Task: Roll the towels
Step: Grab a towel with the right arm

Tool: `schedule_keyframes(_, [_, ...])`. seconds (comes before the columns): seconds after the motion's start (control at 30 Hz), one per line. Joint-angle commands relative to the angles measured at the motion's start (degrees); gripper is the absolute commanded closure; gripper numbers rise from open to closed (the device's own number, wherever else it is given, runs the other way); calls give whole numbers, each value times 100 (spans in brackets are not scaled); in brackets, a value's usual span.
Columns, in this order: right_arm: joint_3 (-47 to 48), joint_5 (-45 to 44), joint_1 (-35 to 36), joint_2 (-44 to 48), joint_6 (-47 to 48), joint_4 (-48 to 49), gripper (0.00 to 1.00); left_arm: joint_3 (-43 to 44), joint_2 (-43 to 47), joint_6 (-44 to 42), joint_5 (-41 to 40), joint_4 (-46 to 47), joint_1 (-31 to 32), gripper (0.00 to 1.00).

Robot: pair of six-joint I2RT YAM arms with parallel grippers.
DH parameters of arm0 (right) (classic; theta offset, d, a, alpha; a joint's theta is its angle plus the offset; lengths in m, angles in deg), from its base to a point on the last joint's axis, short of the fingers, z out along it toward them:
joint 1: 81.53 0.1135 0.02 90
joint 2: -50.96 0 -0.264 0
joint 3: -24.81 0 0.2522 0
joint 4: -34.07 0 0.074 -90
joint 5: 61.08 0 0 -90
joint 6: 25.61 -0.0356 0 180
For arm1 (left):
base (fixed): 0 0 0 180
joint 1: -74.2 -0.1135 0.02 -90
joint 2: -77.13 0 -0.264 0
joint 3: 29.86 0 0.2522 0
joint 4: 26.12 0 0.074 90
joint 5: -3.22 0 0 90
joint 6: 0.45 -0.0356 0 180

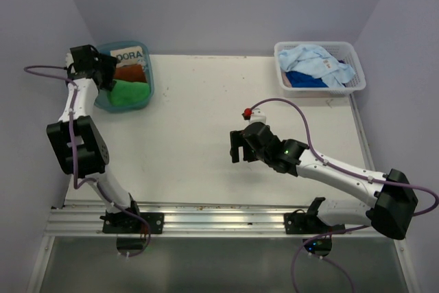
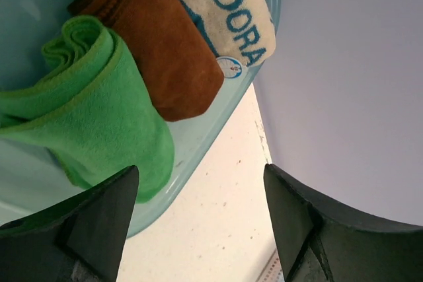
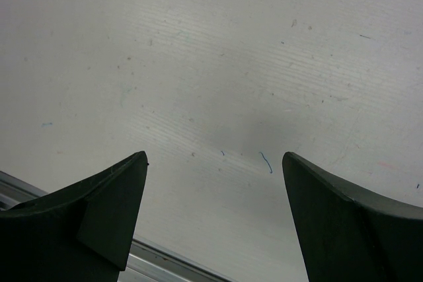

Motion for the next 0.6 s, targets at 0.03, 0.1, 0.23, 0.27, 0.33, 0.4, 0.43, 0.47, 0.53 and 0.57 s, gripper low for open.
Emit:
schedule_keyframes(0.03, [113, 62, -10, 151, -46, 57, 13, 496, -713, -412, -296, 298, -58, 20])
schedule_keyframes(0.1, [113, 88, -2, 160, -63, 57, 13, 471, -977, -448, -333, 367, -76, 21])
schedule_keyframes(0.23, [156, 106, -2, 160, -63, -13, 14, 286, -1337, -430, -246, 526, -76, 22])
schedule_keyframes(0.27, [174, 71, -2, 160, -63, -40, 14, 277, -1356, -421, -210, 526, -93, 22])
schedule_keyframes(0.33, [183, 44, -2, 204, -63, -83, 14, 216, -1269, -421, -157, 578, -93, 23])
schedule_keyframes(0.4, [174, 36, -2, 204, -63, -84, 14, 172, -1154, -430, -157, 623, -67, 23])
schedule_keyframes(0.43, [174, 36, -2, 195, -72, -84, 14, 180, -1014, -439, -174, 596, -67, 23])
schedule_keyframes(0.47, [174, 36, -2, 186, -72, -66, 14, 172, -926, -456, -192, 535, -76, 23])
schedule_keyframes(0.53, [174, 71, -2, 142, -89, -22, 14, 128, -655, -483, -279, 517, -76, 23])
schedule_keyframes(0.57, [174, 97, -2, 108, -98, -5, 14, 110, -574, -492, -289, 534, -76, 23])
